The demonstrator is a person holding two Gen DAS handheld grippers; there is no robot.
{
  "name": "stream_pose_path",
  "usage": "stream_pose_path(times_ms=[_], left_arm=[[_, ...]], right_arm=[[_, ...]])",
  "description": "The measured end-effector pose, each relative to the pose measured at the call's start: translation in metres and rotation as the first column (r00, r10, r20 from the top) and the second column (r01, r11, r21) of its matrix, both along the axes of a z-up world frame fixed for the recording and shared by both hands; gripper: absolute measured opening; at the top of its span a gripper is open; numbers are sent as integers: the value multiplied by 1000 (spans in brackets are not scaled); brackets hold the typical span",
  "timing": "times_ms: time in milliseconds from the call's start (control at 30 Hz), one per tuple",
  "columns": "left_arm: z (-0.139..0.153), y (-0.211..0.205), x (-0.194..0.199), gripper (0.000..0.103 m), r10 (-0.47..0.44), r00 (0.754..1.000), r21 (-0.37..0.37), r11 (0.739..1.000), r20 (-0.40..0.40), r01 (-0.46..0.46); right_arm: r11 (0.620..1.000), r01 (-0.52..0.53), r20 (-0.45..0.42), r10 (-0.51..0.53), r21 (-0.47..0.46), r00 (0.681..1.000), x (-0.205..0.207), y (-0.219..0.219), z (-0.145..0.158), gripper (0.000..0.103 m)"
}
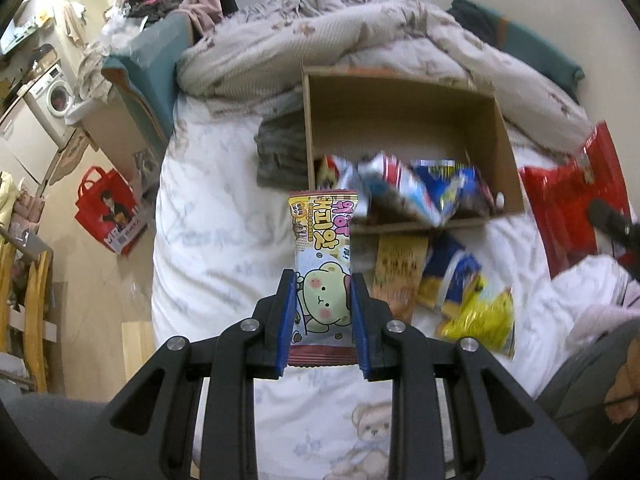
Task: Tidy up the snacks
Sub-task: 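Carry both snacks into the cardboard box and open both tools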
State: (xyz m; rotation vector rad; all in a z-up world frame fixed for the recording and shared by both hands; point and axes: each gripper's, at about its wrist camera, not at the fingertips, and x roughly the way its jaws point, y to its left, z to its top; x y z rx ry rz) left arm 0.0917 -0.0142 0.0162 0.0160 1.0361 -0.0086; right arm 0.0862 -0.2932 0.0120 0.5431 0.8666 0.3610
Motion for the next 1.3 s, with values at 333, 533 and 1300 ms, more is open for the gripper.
stream_pose_path(times_ms=[333,533,1300], left_arm=[[13,-1,41,22,14,999,-11,1000,31,-14],[6,-2,66,22,33,999,-32,999,15,-33],[-28,-50,174,22,-21,1000,-37,999,-10,21]], right_arm=[[997,81,18,-80,-11,997,30,-15,6,38],[993,114,-27,-114,5,993,60,-21,-4,37],[980,13,-91,-31,-198,995,162,31,-48,39]])
